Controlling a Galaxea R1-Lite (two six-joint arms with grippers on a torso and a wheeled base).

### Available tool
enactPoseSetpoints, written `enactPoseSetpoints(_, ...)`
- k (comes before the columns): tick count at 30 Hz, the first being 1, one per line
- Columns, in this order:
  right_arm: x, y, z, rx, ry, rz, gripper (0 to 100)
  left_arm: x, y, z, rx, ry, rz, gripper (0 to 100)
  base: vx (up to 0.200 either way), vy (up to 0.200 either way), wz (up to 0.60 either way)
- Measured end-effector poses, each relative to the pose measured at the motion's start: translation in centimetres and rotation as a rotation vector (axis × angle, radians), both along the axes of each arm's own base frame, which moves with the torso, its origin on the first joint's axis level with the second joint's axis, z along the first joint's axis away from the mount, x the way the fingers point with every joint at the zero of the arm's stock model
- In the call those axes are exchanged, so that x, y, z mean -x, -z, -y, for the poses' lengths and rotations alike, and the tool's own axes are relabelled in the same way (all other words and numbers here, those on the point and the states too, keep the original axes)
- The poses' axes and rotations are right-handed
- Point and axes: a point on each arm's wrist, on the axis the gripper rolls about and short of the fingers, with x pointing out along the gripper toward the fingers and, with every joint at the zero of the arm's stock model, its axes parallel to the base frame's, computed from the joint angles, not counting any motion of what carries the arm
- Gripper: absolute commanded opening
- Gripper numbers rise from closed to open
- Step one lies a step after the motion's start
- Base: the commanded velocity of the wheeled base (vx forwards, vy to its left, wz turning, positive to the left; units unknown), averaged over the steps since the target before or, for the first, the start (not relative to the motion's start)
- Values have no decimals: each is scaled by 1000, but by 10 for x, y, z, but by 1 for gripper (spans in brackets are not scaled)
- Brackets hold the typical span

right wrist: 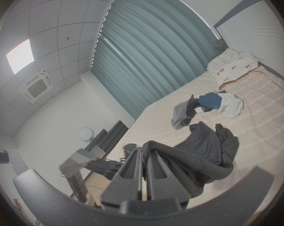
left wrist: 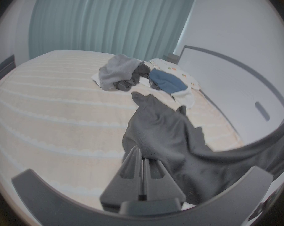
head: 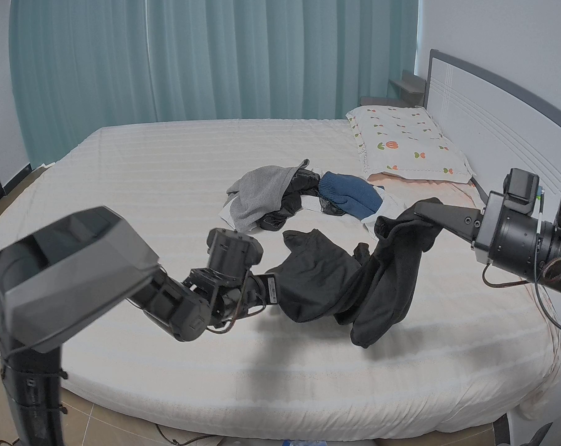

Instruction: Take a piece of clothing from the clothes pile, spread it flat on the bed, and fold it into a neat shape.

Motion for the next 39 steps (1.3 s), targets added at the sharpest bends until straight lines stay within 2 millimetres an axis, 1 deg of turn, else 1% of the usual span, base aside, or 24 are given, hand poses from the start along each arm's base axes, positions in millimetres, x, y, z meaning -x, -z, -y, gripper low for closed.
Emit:
enactPoseSetpoints(3, -11, 4, 0, 3, 22, -9, 0, 10, -30, -9, 57, -37, -25, 0, 0, 0, 0)
enactPoseSetpoints(4, -17, 3, 1, -6, 35, 3, 0, 15, -43, -13, 85, -50, -22, 0, 0, 0, 0)
enactPoseSetpoints(6, -25, -4, 2, -38, 55, 46, 0, 20, -64, -21, 135, -69, -2, 0, 0, 0, 0)
enactPoseSetpoints(8, -33, -14, 5, -83, 79, 103, 0, 26, -88, -31, 196, -85, 23, 0, 0, 0, 0)
enactPoseSetpoints(10, -38, -22, 7, -113, 94, 142, 0, 32, -106, -42, 246, -91, 46, 0, 0, 0, 0)
enactPoseSetpoints(12, -39, -25, 9, -126, 103, 152, 0, 37, -115, -50, 274, -95, 58, 0, 0, 0, 0)
enactPoseSetpoints(14, -39, -22, 11, -127, 107, 143, 0, 43, -121, -58, 298, -92, 67, 0, 0, 0, 0)
enactPoseSetpoints(16, -37, -12, 12, -117, 107, 108, 0, 49, -122, -65, 316, -86, 71, 0, 0, 0, 0)
enactPoseSetpoints(18, -35, -1, 12, -108, 105, 68, 0, 55, -118, -70, 334, -81, 77, 0, 0, 0, 0)
enactPoseSetpoints(23, -31, 24, 10, -111, 105, -48, 0, 70, -104, -80, 403, -79, 104, 0, 0, 0, 0)
enactPoseSetpoints(28, -31, 46, 7, -164, 114, -202, 0, 80, -86, -87, 424, -90, 75, 0, 0, 0, 0)
enactPoseSetpoints(32, -34, 59, 6, -156, 126, -258, 0, 85, -73, -89, 415, -98, 46, 0, 0, 0, 0)
enactPoseSetpoints(38, -33, 77, 6, -126, 135, -319, 0, 90, -61, -92, 407, -105, 24, 0, -200, 0, 0)
enactPoseSetpoints(39, -33, 78, 6, -122, 137, -325, 0, 92, -59, -93, 407, -110, 15, 0, 0, 0, 0)
